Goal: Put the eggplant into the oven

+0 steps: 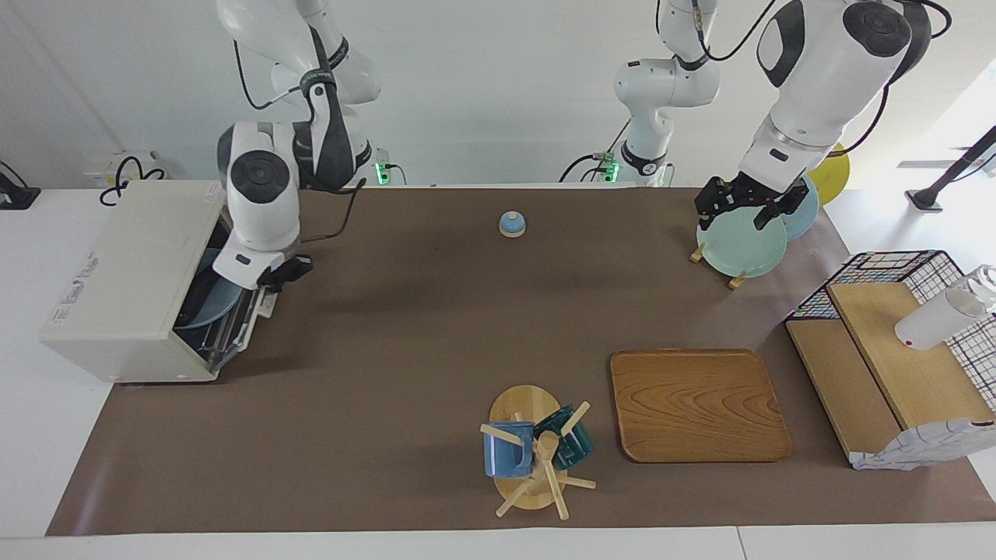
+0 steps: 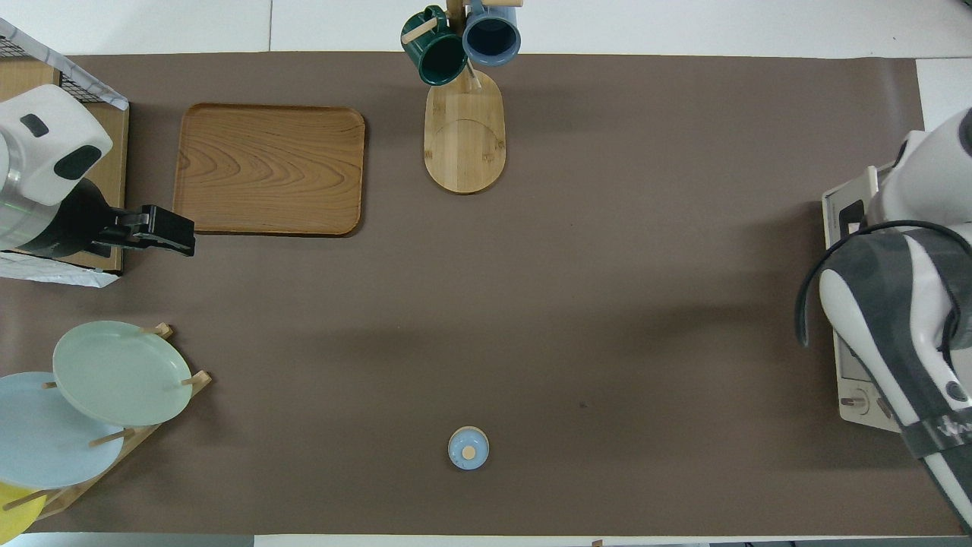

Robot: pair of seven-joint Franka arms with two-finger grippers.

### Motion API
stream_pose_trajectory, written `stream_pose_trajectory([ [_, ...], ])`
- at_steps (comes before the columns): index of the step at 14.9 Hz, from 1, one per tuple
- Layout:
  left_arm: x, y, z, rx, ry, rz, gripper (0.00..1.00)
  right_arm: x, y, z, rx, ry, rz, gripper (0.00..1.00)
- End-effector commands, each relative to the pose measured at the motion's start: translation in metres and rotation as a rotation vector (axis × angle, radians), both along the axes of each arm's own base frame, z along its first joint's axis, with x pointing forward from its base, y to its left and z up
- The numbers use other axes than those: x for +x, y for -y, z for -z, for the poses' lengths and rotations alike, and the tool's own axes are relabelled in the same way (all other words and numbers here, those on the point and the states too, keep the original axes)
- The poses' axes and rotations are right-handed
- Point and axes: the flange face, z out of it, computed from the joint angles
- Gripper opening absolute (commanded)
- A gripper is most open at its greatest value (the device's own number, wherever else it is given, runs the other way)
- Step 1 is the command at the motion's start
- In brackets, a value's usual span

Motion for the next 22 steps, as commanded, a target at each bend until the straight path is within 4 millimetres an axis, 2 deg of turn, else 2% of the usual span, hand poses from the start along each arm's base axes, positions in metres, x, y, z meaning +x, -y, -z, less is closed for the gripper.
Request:
stream_pose_trajectory([
  [1,-0.007,-0.004,-0.003,0.019,0.005,0.002,1.00,-0.005,0.018,-0.006,-0.013,-0.015,-0.016,0.00],
  [2,-0.007,-0.004,-0.003,0.019,0.005,0.002,1.00,-0.010,0.018,-0.016,-0.011,-0.016,-0.009,0.00],
  [4,-0.007,-0.004,-0.003,0.019,0.005,0.002,1.00,-0.015,0.010,-0.048,0.035,0.005,0.019,0.00],
  [7,-0.007,-0.004,-0.003,0.019,0.005,0.002,1.00,-0.012,-0.008,-0.113,0.213,0.057,0.088,0.00],
  [9,-0.008,-0.003,-0.003,0.019,0.005,0.003,1.00,-0.012,-0.021,-0.137,0.228,0.079,0.095,0.02],
  [11,-0.008,-0.004,-0.003,0.019,0.006,0.002,1.00,-0.014,-0.024,-0.148,0.252,0.067,0.122,0.06],
  [12,-0.008,-0.003,-0.003,0.019,0.005,0.003,1.00,-0.015,-0.023,-0.147,0.254,0.060,0.125,0.12],
  [13,-0.008,-0.003,-0.003,0.019,0.005,0.003,1.00,-0.015,-0.021,-0.147,0.258,0.060,0.129,0.27],
  [14,-0.007,-0.005,-0.003,0.019,0.005,0.000,1.00,-0.015,-0.021,-0.145,0.258,0.057,0.130,0.56],
  [15,-0.007,-0.005,-0.003,0.019,0.005,0.000,1.00,-0.016,-0.022,-0.145,0.256,0.054,0.130,1.00],
  [19,-0.007,-0.005,-0.003,0.019,0.005,0.000,1.00,-0.020,-0.021,-0.146,0.234,0.054,0.198,1.00],
  [20,-0.007,-0.005,-0.003,0.019,0.005,0.000,1.00,-0.023,-0.031,-0.146,0.231,0.033,0.186,1.00],
  [22,-0.007,-0.005,-0.003,0.019,0.005,0.000,1.00,-0.029,-0.022,-0.149,0.244,0.033,0.205,1.00],
])
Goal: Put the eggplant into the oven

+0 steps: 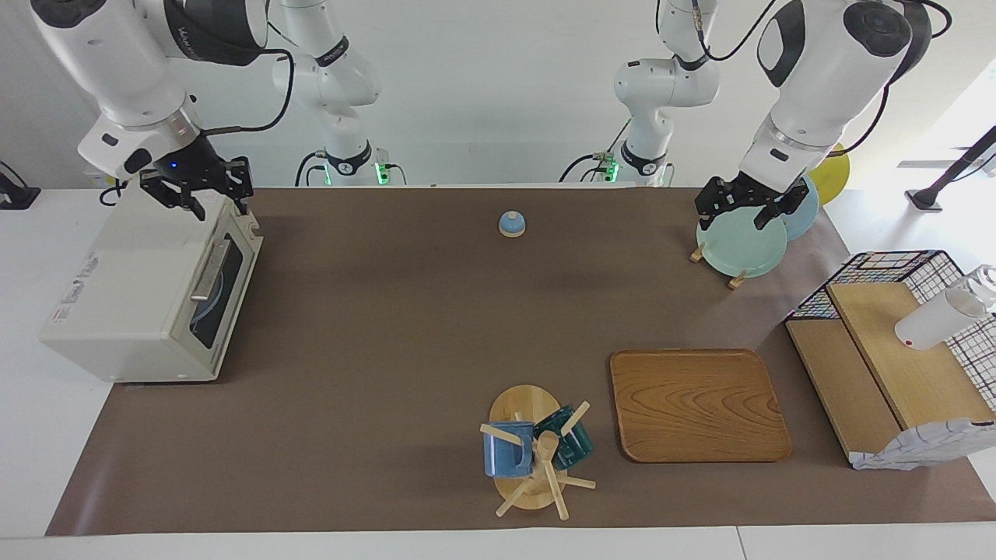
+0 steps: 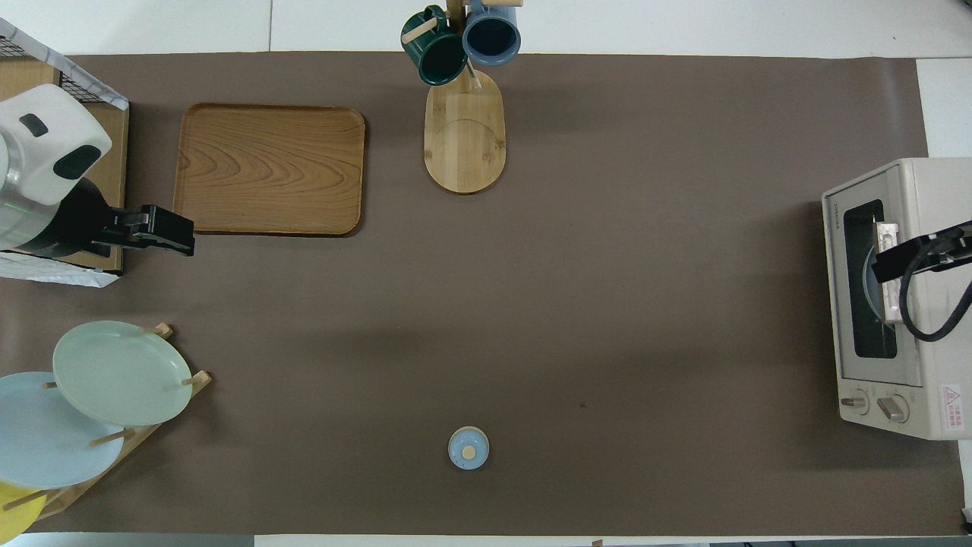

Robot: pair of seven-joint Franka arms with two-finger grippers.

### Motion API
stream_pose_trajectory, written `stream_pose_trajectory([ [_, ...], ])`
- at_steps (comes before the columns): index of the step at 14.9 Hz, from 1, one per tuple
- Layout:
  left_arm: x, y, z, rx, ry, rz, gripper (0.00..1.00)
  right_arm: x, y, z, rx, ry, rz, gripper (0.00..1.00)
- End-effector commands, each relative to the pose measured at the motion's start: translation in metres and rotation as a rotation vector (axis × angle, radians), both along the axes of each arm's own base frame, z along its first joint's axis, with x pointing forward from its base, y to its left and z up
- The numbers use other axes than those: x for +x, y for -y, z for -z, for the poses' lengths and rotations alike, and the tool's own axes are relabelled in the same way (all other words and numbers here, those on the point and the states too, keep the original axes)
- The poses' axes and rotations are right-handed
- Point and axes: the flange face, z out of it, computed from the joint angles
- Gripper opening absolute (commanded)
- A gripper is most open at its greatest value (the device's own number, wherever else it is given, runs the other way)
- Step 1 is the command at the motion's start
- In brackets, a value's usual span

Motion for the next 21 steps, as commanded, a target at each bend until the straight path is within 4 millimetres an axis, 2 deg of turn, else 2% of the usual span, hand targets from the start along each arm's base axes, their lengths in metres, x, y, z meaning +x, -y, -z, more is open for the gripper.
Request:
stream_pose_trajectory([
  [1,-0.008,-0.003,-0.003,0.019,0.005,0.004,1.00,-0.007,-0.001,-0.007,0.019,-0.004,0.022,1.00],
  [6,-0.008,-0.003,-0.003,0.019,0.006,0.004,1.00,-0.018,-0.003,-0.008,0.014,-0.002,0.068,1.00],
  [9,-0.007,-0.004,-0.003,0.019,0.005,0.001,1.00,-0.010,0.000,-0.012,0.001,0.038,0.097,1.00],
  [12,-0.008,-0.004,-0.003,0.019,0.005,0.002,1.00,-0.011,0.001,-0.012,-0.002,0.029,0.103,1.00],
  [14,-0.008,-0.004,-0.003,0.019,0.005,0.002,1.00,-0.011,0.014,-0.012,0.010,0.034,0.129,1.00],
  [21,-0.008,-0.004,-0.003,0.019,0.005,0.002,1.00,-0.010,0.007,-0.016,0.011,0.048,0.118,1.00],
])
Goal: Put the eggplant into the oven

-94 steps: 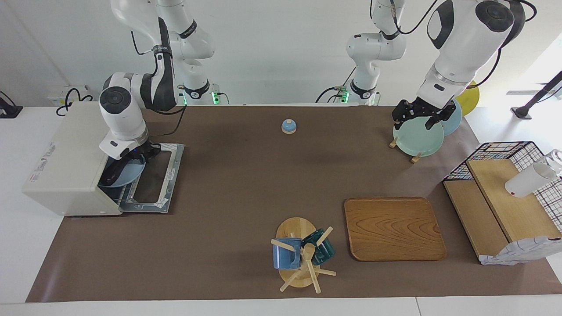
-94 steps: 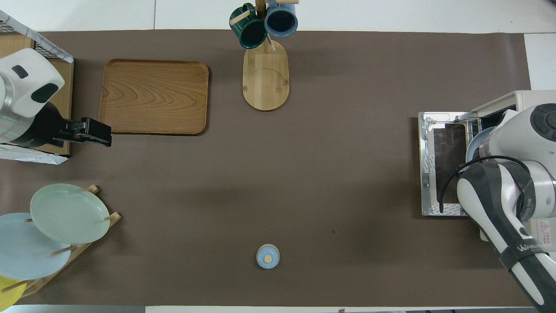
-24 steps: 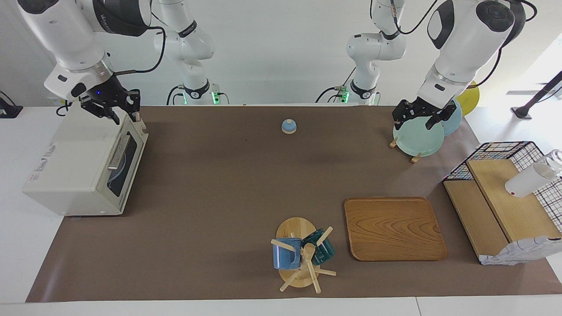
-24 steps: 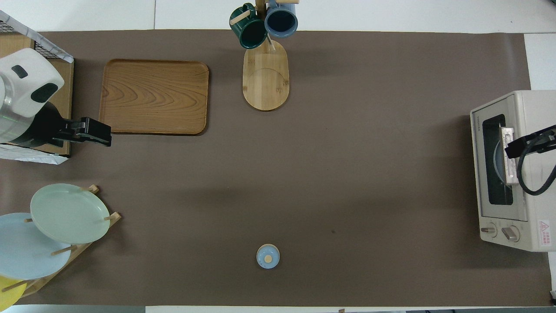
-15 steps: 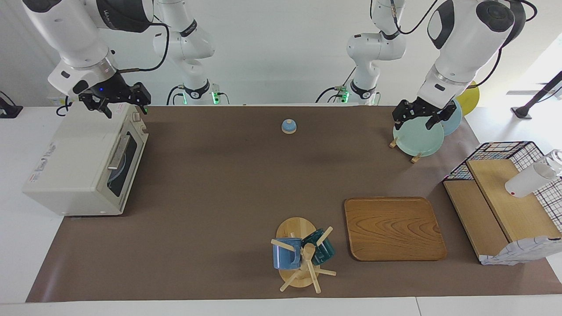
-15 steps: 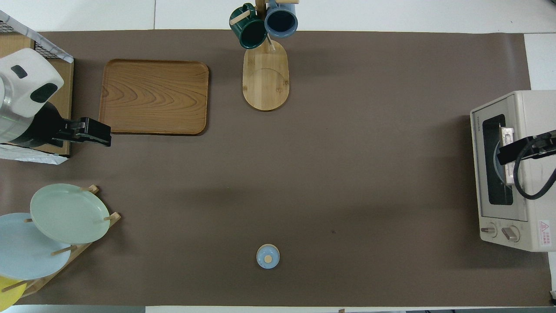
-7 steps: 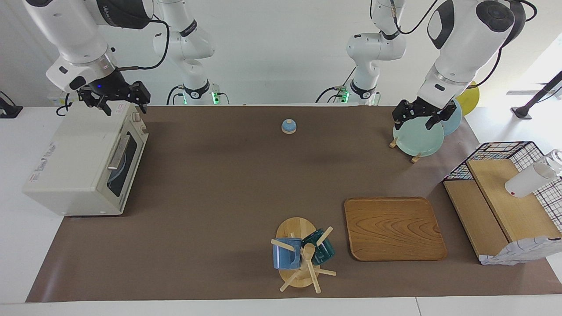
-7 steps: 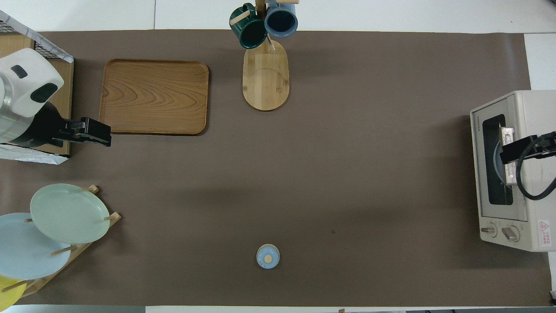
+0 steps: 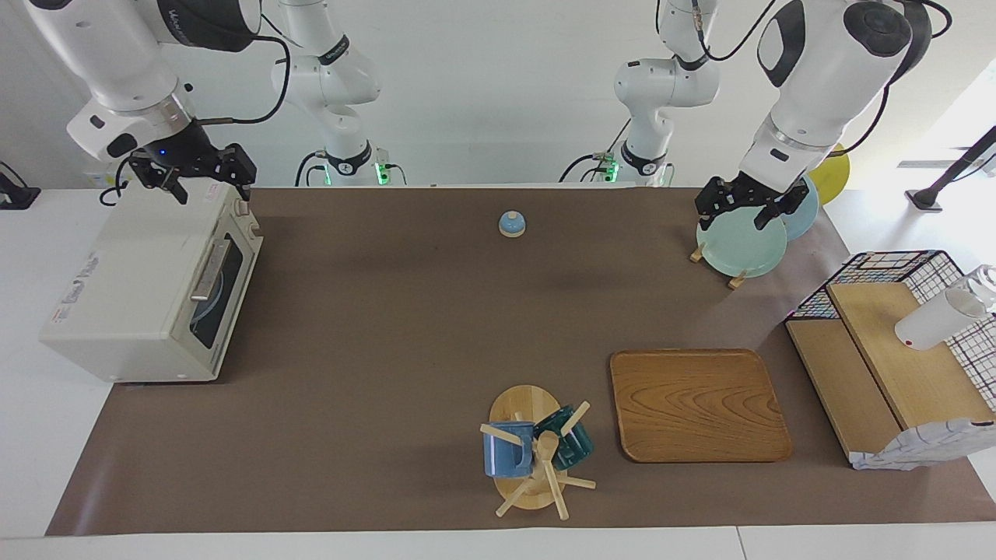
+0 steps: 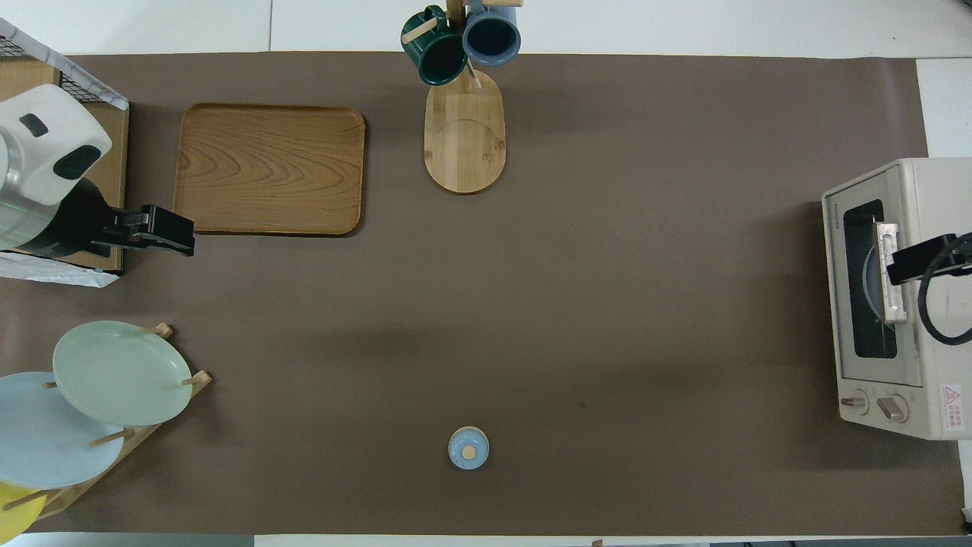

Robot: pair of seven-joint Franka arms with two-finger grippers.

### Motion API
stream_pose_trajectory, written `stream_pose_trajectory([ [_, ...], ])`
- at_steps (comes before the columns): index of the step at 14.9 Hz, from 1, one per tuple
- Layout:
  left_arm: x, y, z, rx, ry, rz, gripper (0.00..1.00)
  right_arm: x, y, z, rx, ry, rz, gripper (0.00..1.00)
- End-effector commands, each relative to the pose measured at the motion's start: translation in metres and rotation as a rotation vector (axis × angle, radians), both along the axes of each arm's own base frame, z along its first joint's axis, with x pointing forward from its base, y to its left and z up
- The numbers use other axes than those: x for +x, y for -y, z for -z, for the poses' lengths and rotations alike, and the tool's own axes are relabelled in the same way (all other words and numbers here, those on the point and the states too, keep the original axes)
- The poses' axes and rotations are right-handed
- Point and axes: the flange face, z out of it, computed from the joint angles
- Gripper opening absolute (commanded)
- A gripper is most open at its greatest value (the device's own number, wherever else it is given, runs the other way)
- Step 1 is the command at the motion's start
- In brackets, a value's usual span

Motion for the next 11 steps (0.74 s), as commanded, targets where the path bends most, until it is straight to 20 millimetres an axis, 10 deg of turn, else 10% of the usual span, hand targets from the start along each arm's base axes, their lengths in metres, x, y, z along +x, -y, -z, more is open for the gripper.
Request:
stream_pose_trajectory([
  [1,-0.0075,-0.0036,-0.0025,0.019,0.005,0.003,1.00,-0.0017,-0.0046,-0.0040,0.019,0.020,0.006,1.00],
  [11,-0.0075,-0.0036,-0.0025,0.019,0.005,0.003,1.00,0.0000,-0.0119,-0.0070,0.045,0.032,0.006,1.00],
])
